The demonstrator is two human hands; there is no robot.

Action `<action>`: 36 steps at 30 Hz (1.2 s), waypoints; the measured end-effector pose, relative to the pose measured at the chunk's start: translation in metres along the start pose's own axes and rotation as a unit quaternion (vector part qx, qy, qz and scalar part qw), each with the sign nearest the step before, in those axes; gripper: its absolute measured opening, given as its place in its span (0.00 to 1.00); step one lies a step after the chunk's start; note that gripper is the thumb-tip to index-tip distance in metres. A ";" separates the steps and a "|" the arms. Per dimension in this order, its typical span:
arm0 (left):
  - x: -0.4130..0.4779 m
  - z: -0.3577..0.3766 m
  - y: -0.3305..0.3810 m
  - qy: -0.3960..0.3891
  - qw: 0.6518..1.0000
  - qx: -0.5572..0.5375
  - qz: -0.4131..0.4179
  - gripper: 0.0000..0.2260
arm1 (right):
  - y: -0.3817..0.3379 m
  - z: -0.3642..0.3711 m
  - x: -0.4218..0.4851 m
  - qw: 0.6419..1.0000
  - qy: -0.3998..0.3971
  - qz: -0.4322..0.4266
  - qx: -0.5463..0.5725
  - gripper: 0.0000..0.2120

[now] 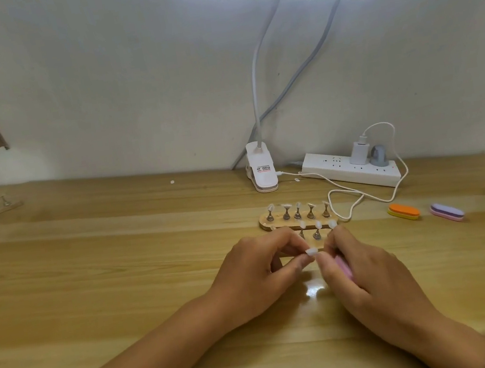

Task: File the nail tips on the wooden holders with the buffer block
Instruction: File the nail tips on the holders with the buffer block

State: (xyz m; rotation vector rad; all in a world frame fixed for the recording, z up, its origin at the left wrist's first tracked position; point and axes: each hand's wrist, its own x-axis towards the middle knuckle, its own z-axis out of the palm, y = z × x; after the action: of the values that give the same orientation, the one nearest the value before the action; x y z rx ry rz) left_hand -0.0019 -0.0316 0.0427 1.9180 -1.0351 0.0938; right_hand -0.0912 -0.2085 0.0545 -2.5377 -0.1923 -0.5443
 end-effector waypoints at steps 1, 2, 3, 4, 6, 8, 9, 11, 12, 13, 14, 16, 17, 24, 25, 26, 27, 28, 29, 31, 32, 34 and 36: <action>0.000 0.000 0.000 -0.002 1.000 0.009 0.001 0.04 | -0.001 0.001 0.000 1.000 0.002 -0.009 -0.009 0.16; 0.000 0.000 0.000 -0.001 1.000 0.020 0.003 0.04 | -0.002 0.002 -0.001 1.000 0.005 -0.019 -0.016 0.16; 0.000 0.000 0.000 0.001 1.000 0.031 0.007 0.04 | -0.002 0.002 -0.001 0.999 0.012 -0.030 -0.018 0.14; 0.000 0.000 0.000 0.003 0.999 0.040 0.010 0.04 | -0.003 0.002 -0.001 0.999 0.023 -0.038 -0.019 0.13; 0.000 -0.001 0.002 0.005 0.998 0.059 0.021 0.04 | -0.002 0.002 -0.001 0.998 0.045 -0.045 -0.023 0.09; 0.000 -0.001 0.004 0.009 0.997 0.075 0.033 0.04 | -0.003 0.001 0.000 0.997 0.054 -0.042 -0.019 0.07; 0.000 -0.001 0.005 0.022 0.996 0.083 0.036 0.04 | -0.003 0.001 0.001 0.997 0.061 -0.038 -0.013 0.06; 0.000 -0.002 0.006 0.074 0.992 0.100 0.018 0.06 | -0.001 0.001 0.002 0.996 0.081 -0.022 0.004 0.05; 0.001 -0.002 0.005 0.102 0.989 0.109 -0.004 0.08 | -0.001 0.000 0.003 0.996 0.092 -0.011 0.013 0.05; 0.002 -0.003 0.003 0.122 0.985 0.114 -0.031 0.11 | 0.001 0.000 0.004 0.995 0.101 -0.001 0.020 0.05; 0.004 -0.004 0.000 0.133 0.982 0.116 -0.062 0.12 | 0.002 -0.001 0.005 0.994 0.105 0.007 0.024 0.05; 0.007 -0.007 -0.005 0.126 0.977 0.121 -0.126 0.14 | 0.002 -0.001 0.005 0.994 0.102 0.016 0.022 0.05; 0.008 -0.008 -0.008 0.110 0.974 0.128 -0.150 0.14 | 0.002 0.000 0.004 0.995 0.099 0.017 0.017 0.05; 0.006 -0.006 -0.007 0.021 0.986 0.111 -0.119 0.06 | 0.000 0.000 0.003 0.996 0.086 0.009 -0.013 0.06; 0.005 -0.006 -0.007 0.011 0.989 0.102 -0.107 0.05 | 0.000 0.000 0.003 0.996 0.088 0.008 -0.018 0.06; 0.005 -0.005 -0.007 0.003 0.990 0.099 -0.097 0.04 | -0.001 0.000 0.003 0.996 0.089 0.008 -0.027 0.06; 0.004 -0.005 -0.007 -0.002 0.991 0.098 -0.088 0.04 | -0.001 0.001 0.003 0.996 0.086 0.007 -0.037 0.06; 0.004 -0.005 -0.007 -0.003 0.992 0.096 -0.080 0.03 | -0.001 0.002 0.002 0.995 0.082 0.007 -0.048 0.07; 0.004 -0.004 -0.007 -0.001 0.993 0.095 -0.072 0.03 | -0.002 0.002 0.003 0.995 0.077 0.007 -0.059 0.07; 0.004 -0.003 -0.006 0.006 0.993 0.101 -0.058 0.02 | -0.002 0.005 0.003 0.995 0.062 0.009 -0.078 0.08; 0.004 -0.003 -0.006 0.010 0.993 0.107 -0.051 0.02 | -0.002 0.005 0.003 0.995 0.054 0.010 -0.085 0.09; 0.004 -0.002 -0.005 0.016 0.991 0.126 -0.037 0.02 | -0.002 0.006 0.002 0.995 0.041 0.014 -0.095 0.12; 0.002 -0.002 -0.003 0.024 0.986 0.163 -0.015 0.02 | -0.004 0.004 0.001 0.995 0.034 0.023 -0.093 0.15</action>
State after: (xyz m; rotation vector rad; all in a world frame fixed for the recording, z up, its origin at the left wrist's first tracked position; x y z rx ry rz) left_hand 0.0023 -0.0312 0.0423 2.2127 -1.0041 0.3075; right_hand -0.0899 -0.2031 0.0531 -2.6902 -0.0607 -0.6565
